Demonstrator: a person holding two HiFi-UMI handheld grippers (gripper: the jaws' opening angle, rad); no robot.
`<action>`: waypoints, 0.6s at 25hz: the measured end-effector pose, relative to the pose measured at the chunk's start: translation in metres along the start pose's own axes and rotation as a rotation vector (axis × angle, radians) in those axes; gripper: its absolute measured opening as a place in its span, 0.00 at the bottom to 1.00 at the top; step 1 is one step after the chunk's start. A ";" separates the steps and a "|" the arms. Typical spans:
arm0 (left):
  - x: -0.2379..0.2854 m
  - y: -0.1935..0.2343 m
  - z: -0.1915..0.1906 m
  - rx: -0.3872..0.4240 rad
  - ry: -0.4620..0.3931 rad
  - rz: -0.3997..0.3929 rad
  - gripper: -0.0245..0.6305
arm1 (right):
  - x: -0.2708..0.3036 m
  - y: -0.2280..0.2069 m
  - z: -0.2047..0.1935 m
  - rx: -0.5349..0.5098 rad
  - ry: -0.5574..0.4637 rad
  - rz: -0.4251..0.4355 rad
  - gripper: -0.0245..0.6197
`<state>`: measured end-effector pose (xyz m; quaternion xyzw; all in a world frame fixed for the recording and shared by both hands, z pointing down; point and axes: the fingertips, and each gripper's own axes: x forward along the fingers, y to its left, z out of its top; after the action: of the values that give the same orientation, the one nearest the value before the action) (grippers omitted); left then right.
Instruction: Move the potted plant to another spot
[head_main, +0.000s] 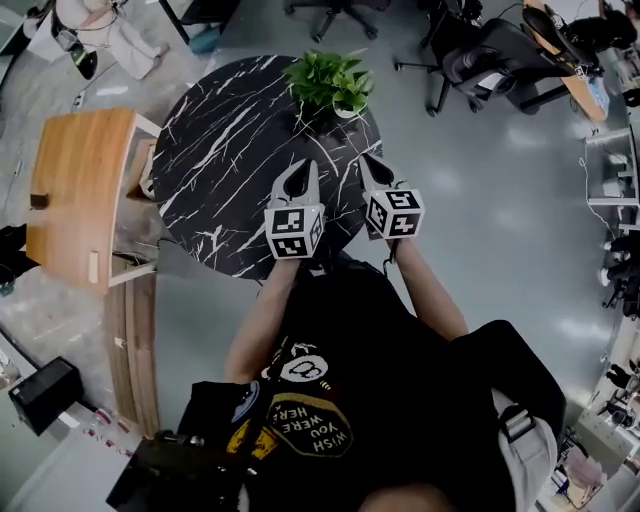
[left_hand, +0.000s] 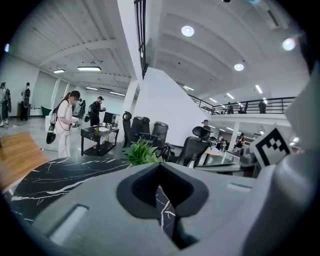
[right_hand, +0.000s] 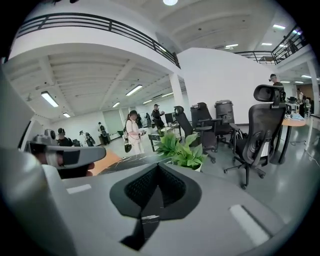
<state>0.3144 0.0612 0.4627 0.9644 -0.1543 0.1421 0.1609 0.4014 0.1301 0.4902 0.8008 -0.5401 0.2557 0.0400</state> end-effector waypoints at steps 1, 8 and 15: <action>-0.002 -0.003 0.002 0.002 -0.004 -0.010 0.04 | -0.004 0.005 0.002 -0.014 -0.006 -0.002 0.04; -0.016 -0.014 0.012 0.067 -0.013 -0.034 0.04 | -0.021 0.017 0.011 -0.052 -0.032 -0.049 0.04; -0.024 -0.016 0.012 0.060 -0.023 -0.052 0.04 | -0.029 0.026 0.018 -0.071 -0.054 -0.061 0.04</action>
<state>0.3011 0.0774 0.4393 0.9740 -0.1269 0.1313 0.1339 0.3765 0.1375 0.4563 0.8216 -0.5251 0.2132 0.0616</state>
